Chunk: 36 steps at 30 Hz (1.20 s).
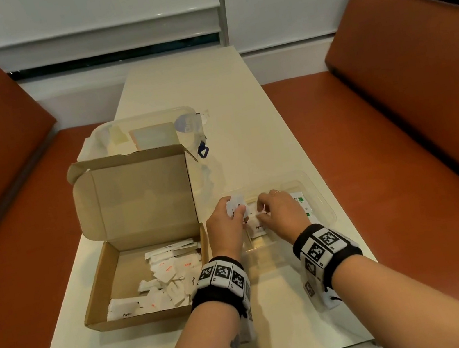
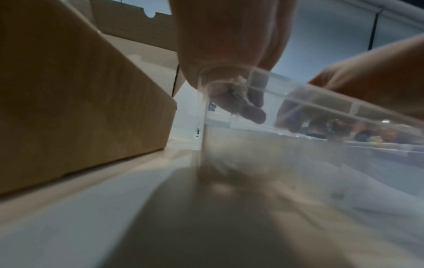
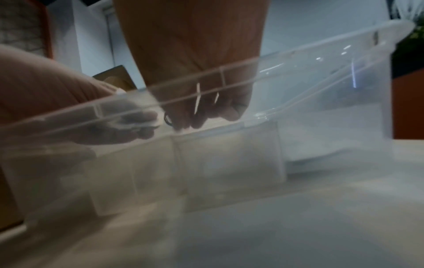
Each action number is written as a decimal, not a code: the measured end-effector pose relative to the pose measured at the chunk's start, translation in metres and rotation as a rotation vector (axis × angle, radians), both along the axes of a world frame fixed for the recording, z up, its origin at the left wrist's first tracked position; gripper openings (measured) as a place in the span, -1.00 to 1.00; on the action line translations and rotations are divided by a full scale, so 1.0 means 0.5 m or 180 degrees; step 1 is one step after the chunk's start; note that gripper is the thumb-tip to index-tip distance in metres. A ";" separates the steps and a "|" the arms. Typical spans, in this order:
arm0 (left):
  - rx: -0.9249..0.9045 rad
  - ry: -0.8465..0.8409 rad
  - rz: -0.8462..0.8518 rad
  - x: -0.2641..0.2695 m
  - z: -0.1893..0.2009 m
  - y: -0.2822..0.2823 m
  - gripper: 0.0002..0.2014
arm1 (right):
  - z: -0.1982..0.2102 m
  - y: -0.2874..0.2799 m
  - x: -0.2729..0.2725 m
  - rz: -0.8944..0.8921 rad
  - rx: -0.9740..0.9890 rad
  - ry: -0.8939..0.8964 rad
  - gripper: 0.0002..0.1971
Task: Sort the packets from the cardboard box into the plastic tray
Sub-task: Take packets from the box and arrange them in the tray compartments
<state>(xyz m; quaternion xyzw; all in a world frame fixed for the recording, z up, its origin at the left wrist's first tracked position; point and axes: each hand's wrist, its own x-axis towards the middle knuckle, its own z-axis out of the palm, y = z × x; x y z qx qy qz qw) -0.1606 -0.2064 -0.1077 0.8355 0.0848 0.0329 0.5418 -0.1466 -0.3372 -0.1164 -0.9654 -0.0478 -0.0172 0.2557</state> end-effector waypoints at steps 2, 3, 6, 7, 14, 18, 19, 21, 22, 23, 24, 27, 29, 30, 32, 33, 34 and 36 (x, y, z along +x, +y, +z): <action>-0.0044 0.0046 -0.0080 0.001 0.000 0.000 -0.65 | 0.010 0.001 0.000 -0.0239 0.0733 -0.0193 -0.89; -0.0058 0.0058 -0.0118 0.001 0.000 0.000 -0.64 | 0.016 0.003 0.001 -0.0325 0.1084 -0.0158 -0.90; -0.0154 0.0005 -0.0154 -0.002 0.006 -0.001 -0.63 | 0.027 0.007 0.003 -0.0416 0.1763 0.0211 -0.96; -0.0222 -0.0040 -0.0141 -0.003 0.008 -0.001 -0.63 | 0.029 0.007 0.004 -0.0444 0.1944 0.0335 -0.96; -0.0330 -0.0140 -0.0114 -0.006 0.008 0.003 -0.70 | 0.025 0.008 -0.004 -0.0518 0.2472 0.0623 -0.94; -0.0190 -0.0138 0.0006 -0.005 0.007 0.002 -0.69 | 0.023 -0.005 0.005 -0.0733 0.2133 0.0228 -0.95; -0.0118 -0.0130 0.0030 -0.005 0.007 0.002 -0.68 | 0.025 -0.011 0.007 -0.0711 0.1905 0.0162 -0.93; 0.0084 -0.0129 0.0051 -0.004 0.006 0.004 -0.67 | 0.031 -0.023 0.010 -0.0517 0.1339 0.0179 -0.90; 0.0171 -0.0141 0.0058 -0.003 0.006 0.004 -0.67 | 0.034 -0.028 0.010 -0.0362 0.1028 0.0259 -0.89; 0.0210 -0.0157 0.0064 -0.003 0.005 0.005 -0.68 | 0.036 -0.032 0.010 -0.0193 0.0733 0.0365 -0.88; 0.0216 -0.0166 0.0061 -0.002 0.006 0.004 -0.68 | 0.037 -0.034 0.009 -0.0035 0.0482 0.0476 -0.86; 0.0231 -0.0149 0.0018 0.000 0.004 0.001 -0.69 | 0.041 -0.028 0.007 0.0292 -0.0085 0.0697 -0.82; 0.0199 -0.0123 0.0008 0.001 0.001 0.001 -0.68 | 0.042 -0.019 0.006 0.0407 -0.0353 0.0653 -0.79; 0.0193 -0.0108 0.0007 0.001 0.001 0.002 -0.68 | 0.041 -0.015 0.004 0.0436 -0.0429 0.0580 -0.78; 0.0206 -0.0083 0.0008 0.001 0.002 0.002 -0.68 | 0.037 -0.010 0.002 0.0447 -0.0514 0.0448 -0.77; 0.0220 -0.0073 0.0009 0.001 0.002 0.002 -0.68 | 0.035 -0.008 0.001 0.0447 -0.0551 0.0416 -0.76; 0.0231 -0.0079 0.0008 0.001 0.002 0.002 -0.68 | 0.034 -0.007 0.001 0.0445 -0.0575 0.0402 -0.76; 0.0251 -0.0122 0.0003 0.000 0.000 0.003 -0.69 | 0.032 -0.005 0.000 0.0429 -0.0568 0.0398 -0.77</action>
